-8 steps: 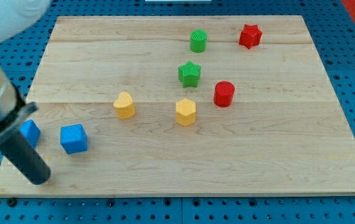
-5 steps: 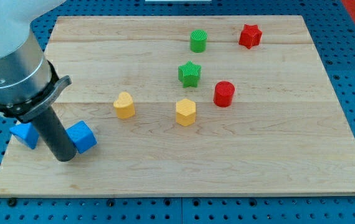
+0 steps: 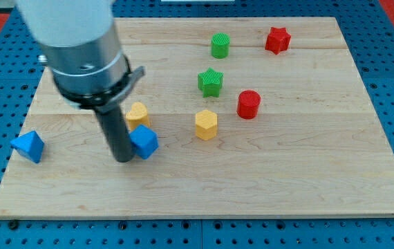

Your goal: Push the blue cube to the left side of the yellow hexagon

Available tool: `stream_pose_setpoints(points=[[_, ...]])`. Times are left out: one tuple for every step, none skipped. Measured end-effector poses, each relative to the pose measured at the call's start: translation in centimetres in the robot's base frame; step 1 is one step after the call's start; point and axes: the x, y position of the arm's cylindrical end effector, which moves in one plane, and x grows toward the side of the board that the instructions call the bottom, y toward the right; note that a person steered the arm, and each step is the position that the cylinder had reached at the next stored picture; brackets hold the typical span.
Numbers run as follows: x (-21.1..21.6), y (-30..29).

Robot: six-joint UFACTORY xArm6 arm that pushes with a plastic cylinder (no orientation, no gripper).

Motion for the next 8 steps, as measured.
stream_pose_setpoints(points=[[-1.0,1.9],[-1.6,3.7],[-1.0,5.8],[-1.5,5.9],[-1.9,5.9],[-2.5,5.9],[-1.9,5.9],[5.4,1.4]])
